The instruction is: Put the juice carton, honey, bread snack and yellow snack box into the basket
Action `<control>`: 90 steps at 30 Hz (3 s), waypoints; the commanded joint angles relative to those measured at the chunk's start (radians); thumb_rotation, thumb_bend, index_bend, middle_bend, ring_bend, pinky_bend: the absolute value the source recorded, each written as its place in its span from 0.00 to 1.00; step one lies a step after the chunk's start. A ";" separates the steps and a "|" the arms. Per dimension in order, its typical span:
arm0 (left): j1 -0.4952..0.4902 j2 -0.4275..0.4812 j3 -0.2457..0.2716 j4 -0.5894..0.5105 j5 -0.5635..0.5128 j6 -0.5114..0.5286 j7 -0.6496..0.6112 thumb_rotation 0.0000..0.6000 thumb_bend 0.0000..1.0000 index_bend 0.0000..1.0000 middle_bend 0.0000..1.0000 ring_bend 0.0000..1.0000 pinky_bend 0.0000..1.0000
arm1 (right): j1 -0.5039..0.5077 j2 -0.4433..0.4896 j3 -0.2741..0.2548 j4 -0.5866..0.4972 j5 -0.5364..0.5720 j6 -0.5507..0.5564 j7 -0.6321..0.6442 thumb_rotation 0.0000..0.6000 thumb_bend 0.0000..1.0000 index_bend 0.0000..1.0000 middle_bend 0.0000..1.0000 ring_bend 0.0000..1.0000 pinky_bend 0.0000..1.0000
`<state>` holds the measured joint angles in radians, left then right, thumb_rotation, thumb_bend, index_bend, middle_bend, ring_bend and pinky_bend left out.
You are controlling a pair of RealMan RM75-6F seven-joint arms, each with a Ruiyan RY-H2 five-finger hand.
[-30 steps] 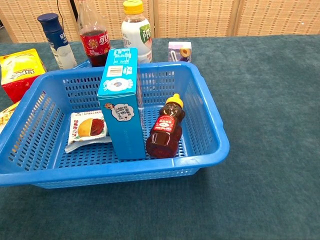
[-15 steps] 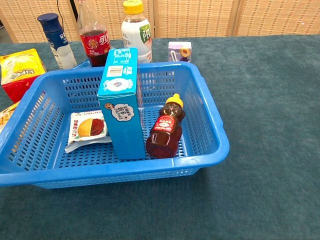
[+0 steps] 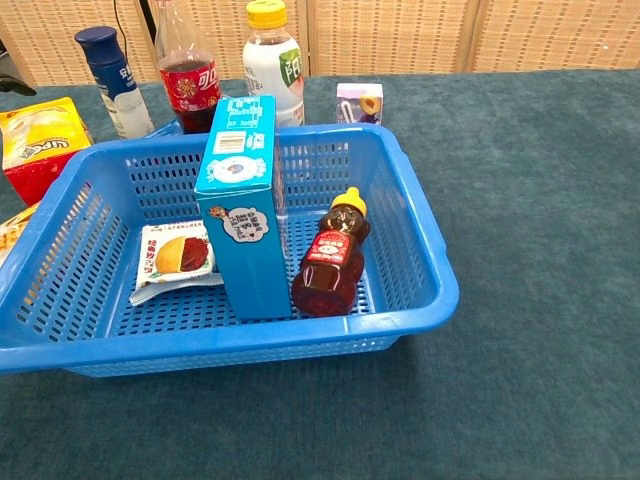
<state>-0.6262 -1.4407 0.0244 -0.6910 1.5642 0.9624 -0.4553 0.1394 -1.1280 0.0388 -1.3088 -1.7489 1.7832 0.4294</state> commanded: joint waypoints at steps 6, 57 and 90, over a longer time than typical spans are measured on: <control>-0.042 -0.022 -0.008 -0.011 -0.007 -0.048 0.039 1.00 0.10 0.00 0.00 0.00 0.00 | -0.002 0.002 -0.003 -0.010 -0.014 0.008 -0.010 1.00 0.06 0.04 0.00 0.10 0.22; 0.093 0.201 0.012 -0.369 0.154 0.488 0.164 1.00 0.50 0.67 0.46 0.43 0.56 | -0.017 0.035 -0.017 -0.065 -0.041 -0.005 -0.109 1.00 0.06 0.06 0.00 0.11 0.22; 0.069 0.242 0.088 -0.865 0.371 0.306 0.640 1.00 0.30 0.00 0.00 0.00 0.05 | -0.026 0.044 -0.015 -0.054 -0.037 0.007 -0.076 1.00 0.07 0.06 0.00 0.11 0.22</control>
<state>-0.5575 -1.1931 0.1074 -1.5321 1.9612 1.3002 0.1734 0.1134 -1.0839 0.0238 -1.3631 -1.7860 1.7907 0.3527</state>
